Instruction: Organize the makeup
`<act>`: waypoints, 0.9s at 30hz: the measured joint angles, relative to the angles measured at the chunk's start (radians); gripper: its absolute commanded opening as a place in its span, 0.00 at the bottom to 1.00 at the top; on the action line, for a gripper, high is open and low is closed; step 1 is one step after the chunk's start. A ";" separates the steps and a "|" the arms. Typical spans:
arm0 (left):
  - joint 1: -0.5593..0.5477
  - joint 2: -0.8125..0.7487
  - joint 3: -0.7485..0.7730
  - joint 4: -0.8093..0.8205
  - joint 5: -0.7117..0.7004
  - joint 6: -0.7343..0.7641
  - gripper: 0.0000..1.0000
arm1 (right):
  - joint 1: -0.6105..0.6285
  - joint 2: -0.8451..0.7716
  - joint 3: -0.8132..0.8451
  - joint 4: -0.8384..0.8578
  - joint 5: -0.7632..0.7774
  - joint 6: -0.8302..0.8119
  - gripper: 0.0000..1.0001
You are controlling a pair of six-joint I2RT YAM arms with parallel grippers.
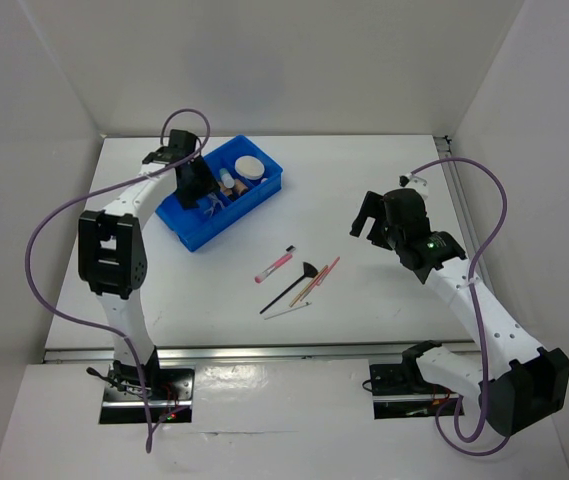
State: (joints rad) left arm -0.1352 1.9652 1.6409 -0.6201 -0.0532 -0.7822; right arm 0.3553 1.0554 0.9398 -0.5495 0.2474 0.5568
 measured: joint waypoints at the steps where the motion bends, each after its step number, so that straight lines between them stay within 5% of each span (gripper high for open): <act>1: -0.004 -0.006 -0.003 0.000 -0.010 0.006 0.73 | 0.000 0.000 0.000 0.000 0.000 0.000 1.00; 4: -0.032 -0.041 -0.013 -0.001 -0.059 0.038 0.60 | 0.000 0.000 0.000 0.000 0.000 0.000 1.00; 7: -0.109 -0.121 -0.060 0.028 -0.095 0.115 0.60 | 0.000 0.000 0.000 0.000 0.000 0.000 1.00; 16: -0.529 -0.228 -0.204 0.087 -0.057 0.433 0.75 | 0.000 0.000 0.000 0.003 -0.002 0.000 1.00; 27: -0.591 -0.040 -0.284 0.057 -0.055 0.491 0.65 | 0.000 -0.026 -0.017 0.003 -0.001 0.001 1.00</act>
State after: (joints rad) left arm -0.7261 1.9247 1.3571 -0.5629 -0.1081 -0.2913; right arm 0.3553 1.0290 0.9226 -0.5468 0.2466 0.5575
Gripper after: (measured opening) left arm 0.673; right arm 0.999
